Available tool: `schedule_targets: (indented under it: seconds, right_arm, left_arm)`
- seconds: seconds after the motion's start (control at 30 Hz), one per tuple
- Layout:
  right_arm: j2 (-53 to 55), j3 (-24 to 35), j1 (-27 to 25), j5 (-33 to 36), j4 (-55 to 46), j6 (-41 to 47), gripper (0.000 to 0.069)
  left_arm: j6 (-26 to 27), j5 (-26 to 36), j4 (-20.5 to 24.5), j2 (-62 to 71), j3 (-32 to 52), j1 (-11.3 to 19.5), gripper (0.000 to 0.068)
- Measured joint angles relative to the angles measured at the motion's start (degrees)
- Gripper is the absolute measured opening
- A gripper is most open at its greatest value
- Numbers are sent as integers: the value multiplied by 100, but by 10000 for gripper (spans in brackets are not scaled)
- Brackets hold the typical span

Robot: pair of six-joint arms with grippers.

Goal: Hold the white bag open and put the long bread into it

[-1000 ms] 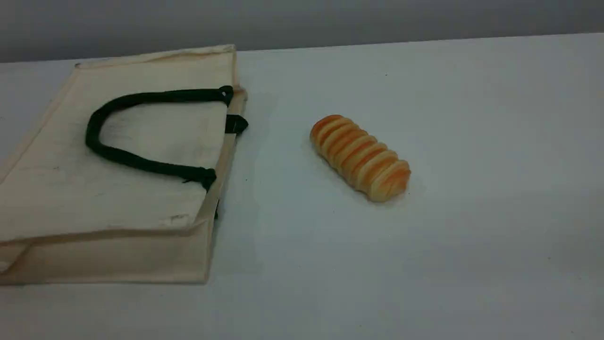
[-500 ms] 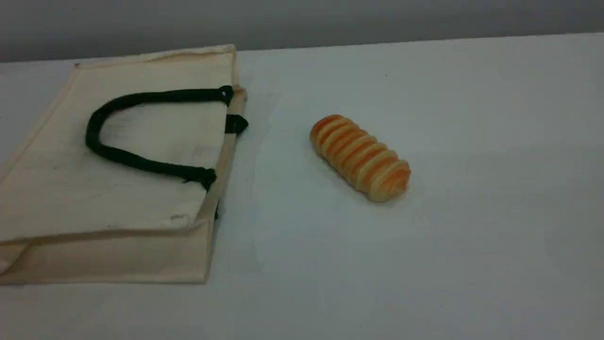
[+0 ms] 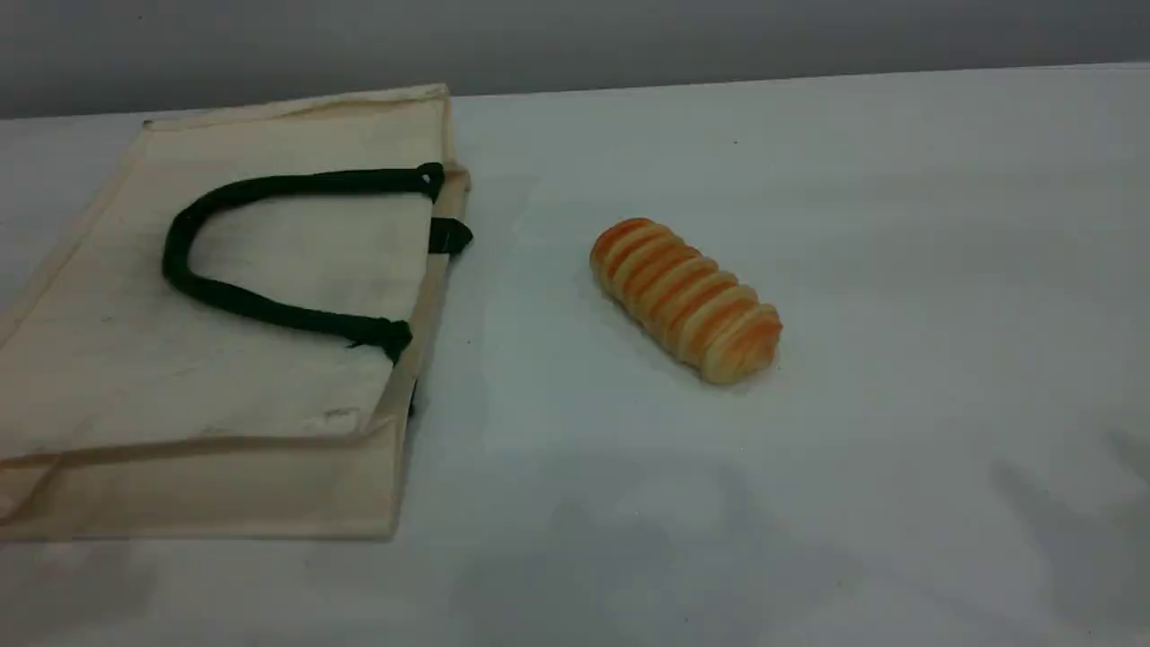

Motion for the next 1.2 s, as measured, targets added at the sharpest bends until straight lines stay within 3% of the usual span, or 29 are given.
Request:
schedule_targets:
  seconds: [0.33,0.53,0.87,1.07,1.2]
  right_arm:
    - [2003,-870,5,81,1453,-1374,575]
    - [2817,-1153,5,104,2110,-1895,575]
    - [3530,-1199,5,226,3346,-3064,575]
    - [3530,-1199,5,267,3420,-3153,575]
    - [3530,-1199,5,278,3420,-3153,575]
  left_arm:
    - [-734,-436,779,2031,-550,0,582]
    - [-842,-1044,779,3023,-718,0,581]
    - [-970,-1373,719,4563,-1392,0,580]
    - [-889,-1578,280,5240,-1724,0,580]
    - [-797,-1650,255,5588,-1801,-4,580]
